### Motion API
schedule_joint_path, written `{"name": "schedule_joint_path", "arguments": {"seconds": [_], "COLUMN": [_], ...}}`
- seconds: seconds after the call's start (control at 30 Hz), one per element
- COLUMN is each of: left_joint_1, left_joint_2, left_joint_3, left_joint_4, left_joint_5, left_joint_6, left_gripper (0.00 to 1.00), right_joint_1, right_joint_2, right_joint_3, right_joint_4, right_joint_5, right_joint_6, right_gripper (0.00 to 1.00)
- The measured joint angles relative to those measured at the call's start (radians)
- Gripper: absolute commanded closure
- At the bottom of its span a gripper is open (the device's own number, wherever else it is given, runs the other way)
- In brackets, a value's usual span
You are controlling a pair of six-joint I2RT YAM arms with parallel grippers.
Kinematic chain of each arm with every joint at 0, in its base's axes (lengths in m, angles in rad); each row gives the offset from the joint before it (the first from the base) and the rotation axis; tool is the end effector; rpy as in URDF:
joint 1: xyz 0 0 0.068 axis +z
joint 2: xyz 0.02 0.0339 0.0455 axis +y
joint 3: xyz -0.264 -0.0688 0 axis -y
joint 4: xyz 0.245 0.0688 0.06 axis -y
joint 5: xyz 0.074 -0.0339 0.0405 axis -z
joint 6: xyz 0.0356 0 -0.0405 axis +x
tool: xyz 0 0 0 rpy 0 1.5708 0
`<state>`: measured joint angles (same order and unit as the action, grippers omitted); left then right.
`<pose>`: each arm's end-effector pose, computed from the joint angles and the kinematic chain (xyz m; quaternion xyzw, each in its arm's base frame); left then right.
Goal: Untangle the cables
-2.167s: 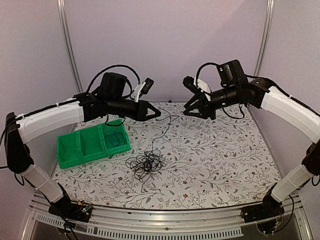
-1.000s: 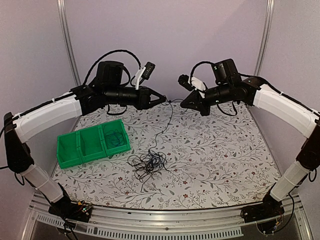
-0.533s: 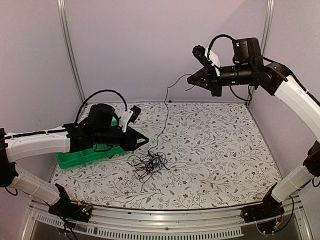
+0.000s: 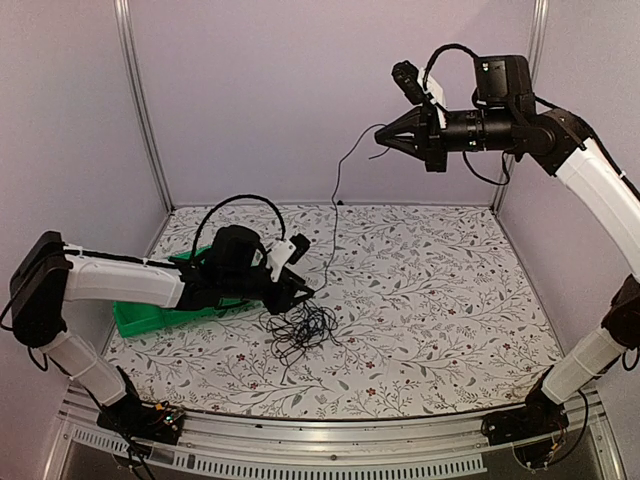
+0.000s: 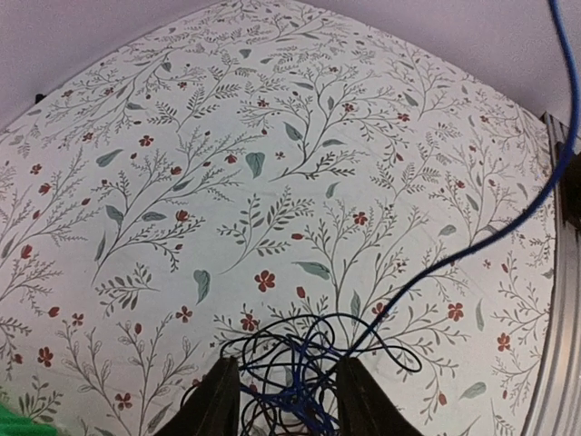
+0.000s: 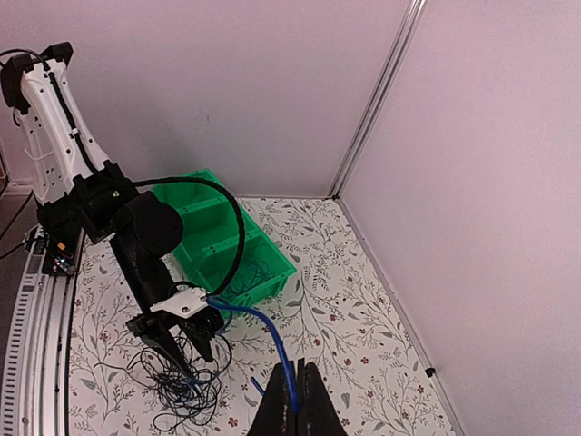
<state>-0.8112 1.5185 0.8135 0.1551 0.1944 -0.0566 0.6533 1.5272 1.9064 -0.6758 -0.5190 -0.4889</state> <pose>0.2185 -0.2401 0.2071 0.3640 0.7899 -0.2813 0.4056 0.2388 0.2050 0.4930 -0.5484 0.5711 0.2528 0.5561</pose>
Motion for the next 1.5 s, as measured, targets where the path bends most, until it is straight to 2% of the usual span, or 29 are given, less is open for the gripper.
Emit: {"name": "schedule_joint_path", "arguments": {"seconds": [0.1, 0.2, 0.33, 0.6, 0.83, 0.97, 1.07, 1.13, 1.23, 1.3, 1.43, 1.5], "left_joint_1": [-0.003, -0.006, -0.008, -0.007, 0.011, 0.036, 0.061, 0.072, 0.077, 0.077, 0.077, 0.077], "left_joint_2": [0.075, 0.130, 0.181, 0.196, 0.102, 0.027, 0.006, 0.002, 0.002, 0.002, -0.011, -0.015], "left_joint_3": [0.038, 0.071, 0.103, 0.083, 0.027, 0.026, 0.040, 0.086, 0.215, 0.317, 0.479, 0.509], "left_joint_4": [0.020, 0.043, 0.063, 0.106, 0.280, 0.302, 0.231, 0.136, -0.002, -0.055, -0.131, -0.148], "left_joint_5": [0.039, 0.076, 0.108, 0.124, 0.122, 0.097, 0.085, 0.085, 0.092, 0.105, 0.120, 0.122], "left_joint_6": [0.031, 0.060, 0.072, 0.050, -0.032, -0.063, -0.071, -0.072, -0.073, -0.077, -0.095, -0.105], "left_gripper": [0.67, 0.85, 0.99, 1.00, 1.00, 1.00, 1.00, 1.00, 1.00, 1.00, 1.00, 1.00], "right_joint_1": [0.000, 0.000, 0.000, -0.034, -0.343, -0.422, -0.424, -0.427, -0.436, -0.438, -0.438, -0.438], "right_joint_2": [0.005, 0.005, 0.005, 0.014, 0.127, 0.132, 0.091, 0.049, -0.018, -0.052, -0.100, -0.109], "right_joint_3": [0.000, 0.000, 0.000, 0.030, 0.284, 0.278, 0.190, 0.103, -0.024, -0.085, -0.183, -0.222], "right_joint_4": [-0.011, -0.014, -0.016, -0.024, -0.095, -0.087, -0.048, -0.020, 0.012, 0.022, 0.032, 0.029], "right_joint_5": [0.000, 0.001, 0.011, 0.050, -0.008, -0.028, -0.042, -0.043, -0.053, -0.064, -0.089, -0.101], "right_joint_6": [0.005, 0.008, 0.014, 0.046, 0.188, 0.227, 0.230, 0.222, 0.194, 0.173, 0.124, 0.109], "right_gripper": [1.00, 1.00, 1.00, 1.00, 1.00, 1.00, 1.00, 0.95, 0.92, 0.81, 0.48, 0.38]}}
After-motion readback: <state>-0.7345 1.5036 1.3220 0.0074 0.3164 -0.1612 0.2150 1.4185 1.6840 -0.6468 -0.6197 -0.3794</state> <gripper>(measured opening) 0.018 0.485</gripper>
